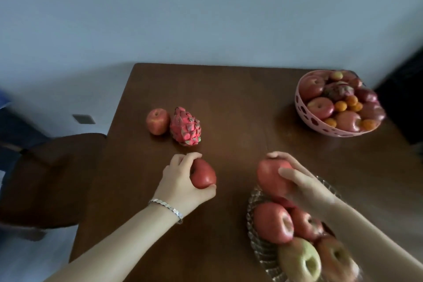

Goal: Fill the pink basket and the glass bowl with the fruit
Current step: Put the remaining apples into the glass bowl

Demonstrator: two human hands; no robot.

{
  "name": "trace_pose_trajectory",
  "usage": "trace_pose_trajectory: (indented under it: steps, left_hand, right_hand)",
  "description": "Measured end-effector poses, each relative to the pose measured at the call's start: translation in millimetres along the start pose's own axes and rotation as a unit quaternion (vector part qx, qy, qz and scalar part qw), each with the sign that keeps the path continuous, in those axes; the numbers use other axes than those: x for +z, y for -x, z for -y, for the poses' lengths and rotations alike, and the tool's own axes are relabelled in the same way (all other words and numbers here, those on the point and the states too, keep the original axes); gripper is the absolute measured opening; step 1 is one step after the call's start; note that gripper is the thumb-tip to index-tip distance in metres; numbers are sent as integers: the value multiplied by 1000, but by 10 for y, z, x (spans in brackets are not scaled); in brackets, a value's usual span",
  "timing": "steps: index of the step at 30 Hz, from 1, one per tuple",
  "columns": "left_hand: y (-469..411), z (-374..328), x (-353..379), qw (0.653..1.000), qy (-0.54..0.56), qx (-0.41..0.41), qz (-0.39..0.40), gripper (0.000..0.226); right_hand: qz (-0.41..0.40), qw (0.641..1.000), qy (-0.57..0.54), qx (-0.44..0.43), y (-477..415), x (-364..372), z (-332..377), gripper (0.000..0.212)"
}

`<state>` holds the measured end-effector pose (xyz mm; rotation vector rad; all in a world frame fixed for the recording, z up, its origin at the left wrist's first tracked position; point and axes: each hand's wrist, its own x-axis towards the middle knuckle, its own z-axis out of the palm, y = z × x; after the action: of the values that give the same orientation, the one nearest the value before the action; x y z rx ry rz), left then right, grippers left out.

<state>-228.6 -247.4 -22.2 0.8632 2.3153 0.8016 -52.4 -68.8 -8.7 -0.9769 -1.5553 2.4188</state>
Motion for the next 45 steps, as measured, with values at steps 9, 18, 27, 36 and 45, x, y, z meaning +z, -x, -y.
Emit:
trace_pose_trajectory:
  steps: [9,18,27,36,45]
  left_hand:
    - [306,-813,876,996,-10,81,18,71]
    - [511,-1085,1185,998,-24,65,-7,71]
    - [549,-1136,1266,998,-37,47,-14,71]
    - [578,-1126,1287,998,-45,47,-7,76]
    - [444,-1416,1475,978,-150,141,10,80]
  right_hand:
    - [-230,863,445,-65,487,-1220,-92,77]
    - [-104,859,498,-52,124,-1386,-402,73]
    - [-33,810,585,14,80,-1411,-391,72]
    - [-112,832,542,-37,124,-1418,-445,67]
    - [-112,803,585,-5,157,-1479,-297,45]
